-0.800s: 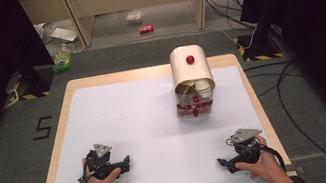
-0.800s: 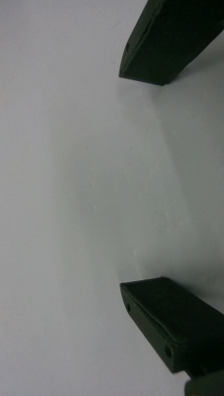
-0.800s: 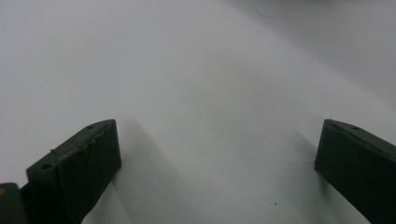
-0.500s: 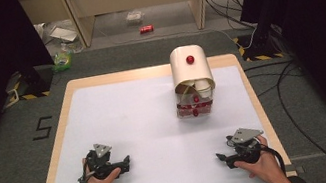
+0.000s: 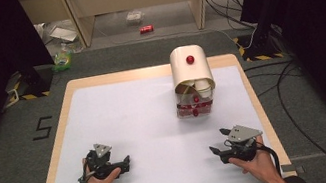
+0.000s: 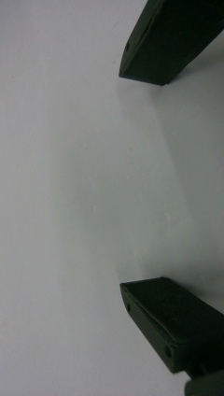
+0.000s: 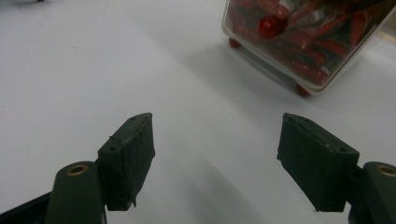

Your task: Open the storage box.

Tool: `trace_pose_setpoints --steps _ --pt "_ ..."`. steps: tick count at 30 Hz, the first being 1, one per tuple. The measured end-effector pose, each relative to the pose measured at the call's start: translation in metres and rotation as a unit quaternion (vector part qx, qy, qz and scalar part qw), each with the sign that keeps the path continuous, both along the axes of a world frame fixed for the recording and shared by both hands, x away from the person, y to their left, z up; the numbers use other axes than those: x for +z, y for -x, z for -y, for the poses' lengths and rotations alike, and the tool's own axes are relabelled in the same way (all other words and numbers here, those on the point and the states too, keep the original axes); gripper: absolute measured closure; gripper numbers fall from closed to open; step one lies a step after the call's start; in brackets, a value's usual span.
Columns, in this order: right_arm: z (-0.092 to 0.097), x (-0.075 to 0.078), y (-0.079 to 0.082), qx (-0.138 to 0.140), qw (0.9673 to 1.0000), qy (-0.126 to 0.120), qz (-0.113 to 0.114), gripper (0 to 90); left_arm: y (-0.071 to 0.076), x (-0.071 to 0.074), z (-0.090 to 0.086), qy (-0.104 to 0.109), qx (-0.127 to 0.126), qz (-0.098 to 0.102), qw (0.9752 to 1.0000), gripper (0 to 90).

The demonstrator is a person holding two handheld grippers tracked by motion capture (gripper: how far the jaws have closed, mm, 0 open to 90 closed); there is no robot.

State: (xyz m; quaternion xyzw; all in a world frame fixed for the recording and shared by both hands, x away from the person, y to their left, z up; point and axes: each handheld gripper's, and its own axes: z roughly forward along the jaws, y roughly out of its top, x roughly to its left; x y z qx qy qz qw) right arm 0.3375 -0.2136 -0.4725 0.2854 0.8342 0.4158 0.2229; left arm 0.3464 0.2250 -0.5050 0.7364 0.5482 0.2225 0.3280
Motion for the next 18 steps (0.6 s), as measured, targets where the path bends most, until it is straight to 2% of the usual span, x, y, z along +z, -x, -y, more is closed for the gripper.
trace_pose_setpoints --steps 6,9,11,14,18 --pt "-0.005 0.005 -0.004 -0.005 0.9997 -0.014 0.019 34.1 0.000 0.000 0.000 0.000 0.000 0.000 1.0000 0.0" --pt "-0.010 0.005 -0.009 -0.022 0.9989 -0.042 0.004 38.5 0.000 0.000 0.000 -0.001 0.000 0.000 1.0000 0.0" --pt "-0.013 0.004 -0.011 -0.031 0.9983 -0.050 0.005 41.9 0.000 0.000 0.000 0.000 0.000 0.000 1.0000 0.0" --pt "-0.020 0.004 -0.015 -0.043 0.9976 -0.052 0.016 45.7 0.000 0.000 0.000 0.000 0.000 0.000 1.0000 0.0" --pt "-0.031 0.004 -0.019 -0.044 0.9974 -0.048 0.031 48.3 0.000 0.000 0.000 0.000 0.000 0.000 1.0000 0.0"
